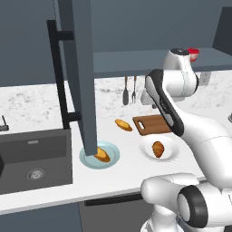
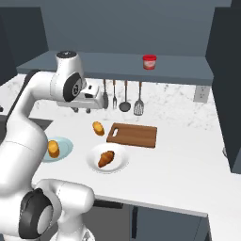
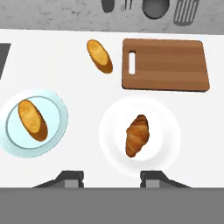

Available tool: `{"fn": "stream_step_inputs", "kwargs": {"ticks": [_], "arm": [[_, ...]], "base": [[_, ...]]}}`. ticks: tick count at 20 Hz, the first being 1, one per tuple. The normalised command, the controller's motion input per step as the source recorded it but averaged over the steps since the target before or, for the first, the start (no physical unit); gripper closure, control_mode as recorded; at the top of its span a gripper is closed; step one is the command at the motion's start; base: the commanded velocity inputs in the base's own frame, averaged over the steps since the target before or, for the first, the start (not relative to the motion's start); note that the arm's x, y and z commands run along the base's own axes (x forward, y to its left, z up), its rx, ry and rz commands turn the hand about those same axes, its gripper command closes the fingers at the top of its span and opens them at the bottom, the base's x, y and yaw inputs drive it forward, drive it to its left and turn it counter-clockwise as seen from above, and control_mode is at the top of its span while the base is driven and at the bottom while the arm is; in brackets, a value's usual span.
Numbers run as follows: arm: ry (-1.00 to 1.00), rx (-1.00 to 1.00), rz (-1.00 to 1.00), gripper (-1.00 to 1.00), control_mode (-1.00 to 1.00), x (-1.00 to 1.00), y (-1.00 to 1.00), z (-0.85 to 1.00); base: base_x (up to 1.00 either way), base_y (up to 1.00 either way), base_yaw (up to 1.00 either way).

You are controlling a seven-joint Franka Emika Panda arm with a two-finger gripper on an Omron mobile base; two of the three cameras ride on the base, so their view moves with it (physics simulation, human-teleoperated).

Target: From the different types of pastries on the counter, select a croissant and place it on the cutting board. Then retrieve a jar of jam from the cabinet and place it alongside the croissant on the cutting board.

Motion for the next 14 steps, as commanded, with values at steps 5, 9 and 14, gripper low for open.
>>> {"fn": "stream_step_inputs", "kwargs": {"ticks": [5,9,14], "arm": [[-0.05,0.02,-0.03,-1.0,-1.0,-0.41,-0.14,-0.17],[-0.04,0.07,-0.14,-1.0,-1.0,-0.82,-0.31,-0.33],[0.0,0.0,-0.14,-1.0,-1.0,-0.19,-0.08,-0.58]], "base": [[0.0,0.0,0.0],[0.0,0.0,0.0],[0.0,0.0,0.0]]}}
